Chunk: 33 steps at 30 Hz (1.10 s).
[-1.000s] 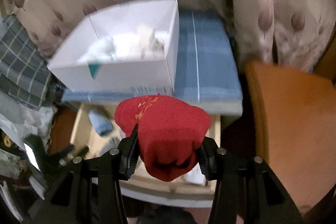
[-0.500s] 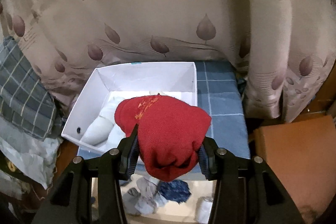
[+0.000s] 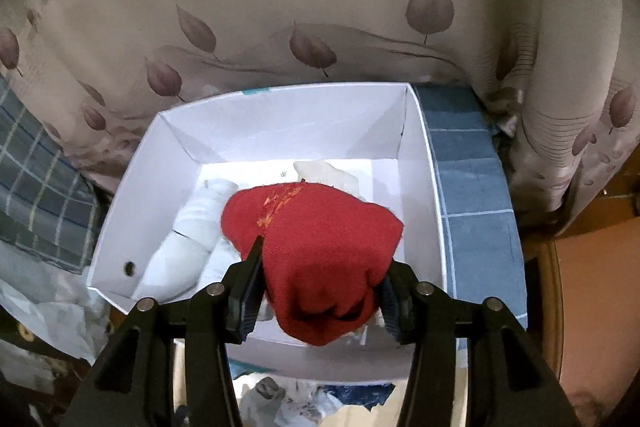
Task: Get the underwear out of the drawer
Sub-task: 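Lift the red garment with the right gripper, lower it into the box, open, then move the right tool back to the drawer above the white rolled sock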
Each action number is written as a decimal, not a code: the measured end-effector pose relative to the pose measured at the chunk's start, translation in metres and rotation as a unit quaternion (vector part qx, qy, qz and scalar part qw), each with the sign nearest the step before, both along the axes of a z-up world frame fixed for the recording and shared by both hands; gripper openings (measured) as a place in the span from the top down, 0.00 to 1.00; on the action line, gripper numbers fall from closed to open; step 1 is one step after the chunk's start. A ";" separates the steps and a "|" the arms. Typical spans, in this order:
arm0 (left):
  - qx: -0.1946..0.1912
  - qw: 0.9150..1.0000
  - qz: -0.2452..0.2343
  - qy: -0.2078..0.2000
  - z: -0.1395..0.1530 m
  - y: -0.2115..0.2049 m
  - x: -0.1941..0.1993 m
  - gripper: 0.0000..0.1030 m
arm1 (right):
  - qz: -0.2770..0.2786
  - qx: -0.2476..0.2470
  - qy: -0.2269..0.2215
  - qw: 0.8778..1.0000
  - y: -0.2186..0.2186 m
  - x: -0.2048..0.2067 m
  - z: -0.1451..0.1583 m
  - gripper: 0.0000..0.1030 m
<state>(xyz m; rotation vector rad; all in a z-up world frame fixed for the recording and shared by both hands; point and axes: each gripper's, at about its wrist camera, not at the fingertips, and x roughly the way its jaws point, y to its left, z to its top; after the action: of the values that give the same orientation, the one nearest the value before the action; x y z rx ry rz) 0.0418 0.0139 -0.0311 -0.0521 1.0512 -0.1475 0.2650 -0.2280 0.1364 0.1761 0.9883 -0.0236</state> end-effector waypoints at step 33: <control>0.001 1.000 0.004 0.005 -0.002 0.002 0.001 0.45 | 0.097 -0.020 0.077 0.992 -0.004 -0.115 0.009 0.32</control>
<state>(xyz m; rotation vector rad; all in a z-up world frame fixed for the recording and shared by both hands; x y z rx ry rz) 0.0423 0.0160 -0.0336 -0.0560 1.0608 -0.1385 0.1502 -0.2315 0.1453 0.0417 1.1538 0.1218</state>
